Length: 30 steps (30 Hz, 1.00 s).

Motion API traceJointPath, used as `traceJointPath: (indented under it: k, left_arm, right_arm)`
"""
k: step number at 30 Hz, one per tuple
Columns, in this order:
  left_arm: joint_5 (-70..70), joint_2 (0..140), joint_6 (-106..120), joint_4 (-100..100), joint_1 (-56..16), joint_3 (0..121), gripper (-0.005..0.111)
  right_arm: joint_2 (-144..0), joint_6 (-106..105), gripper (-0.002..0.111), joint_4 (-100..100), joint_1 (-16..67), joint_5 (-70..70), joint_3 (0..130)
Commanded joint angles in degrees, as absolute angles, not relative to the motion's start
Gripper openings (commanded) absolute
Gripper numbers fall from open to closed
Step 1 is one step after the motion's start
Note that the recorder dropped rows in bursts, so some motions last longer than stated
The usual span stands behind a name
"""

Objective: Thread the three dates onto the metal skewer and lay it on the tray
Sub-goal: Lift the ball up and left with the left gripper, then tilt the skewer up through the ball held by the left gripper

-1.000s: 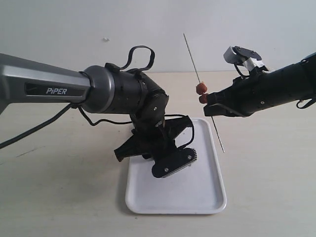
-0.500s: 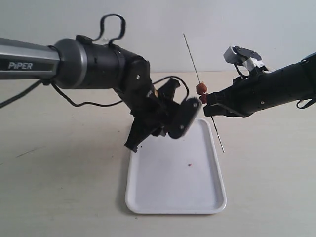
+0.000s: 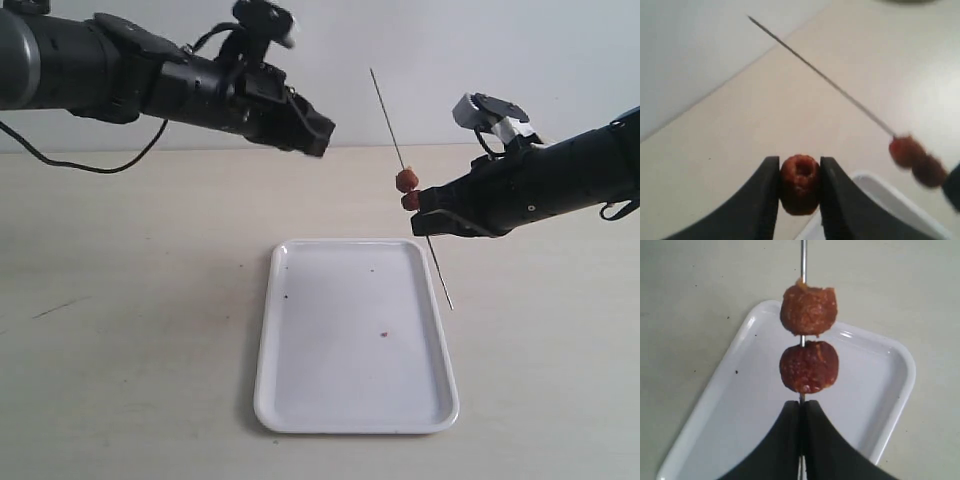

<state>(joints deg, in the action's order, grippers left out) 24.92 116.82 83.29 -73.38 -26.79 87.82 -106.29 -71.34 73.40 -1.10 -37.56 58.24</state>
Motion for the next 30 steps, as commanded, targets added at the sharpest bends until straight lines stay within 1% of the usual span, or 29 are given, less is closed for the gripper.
traceJointPath:
  k: [1,4,8,9,12,16,30]
  left_arm:
    - [24.8,115.4,77.3,-92.0,-25.5,87.5,0.028]
    - [26.4,115.4,74.5,-99.9,-24.5,87.5,0.028]
    - [27.6,115.4,71.4,-99.9,-23.2,87.6,0.028]
    - [27.6,115.5,70.7,-99.9,-22.4,87.6,0.028]
    - [28.7,115.9,64.1,-99.9,-20.4,87.7,0.028]
    - [34.2,117.3,56.6,-99.9,-17.3,88.3,0.028]
    - [41.0,117.5,56.5,-99.9,-17.1,88.3,0.028]
  right_arm:
    - [-106.1,-71.8,0.0,73.5,-1.4,-40.8,58.7]
    - [-106.1,-71.8,0.0,73.5,-1.4,-41.7,58.7]
    - [-106.1,-71.8,0.0,74.2,-1.4,-45.4,58.7]
    - [-106.1,-72.0,0.0,74.6,-1.4,-48.2,58.7]
    - [-106.1,-72.6,0.0,74.6,-1.4,-51.6,58.7]
    - [-106.1,-74.5,0.0,74.7,-1.4,-57.0,58.0]
    - [-106.1,-79.7,0.0,75.5,-1.4,-61.9,55.6]
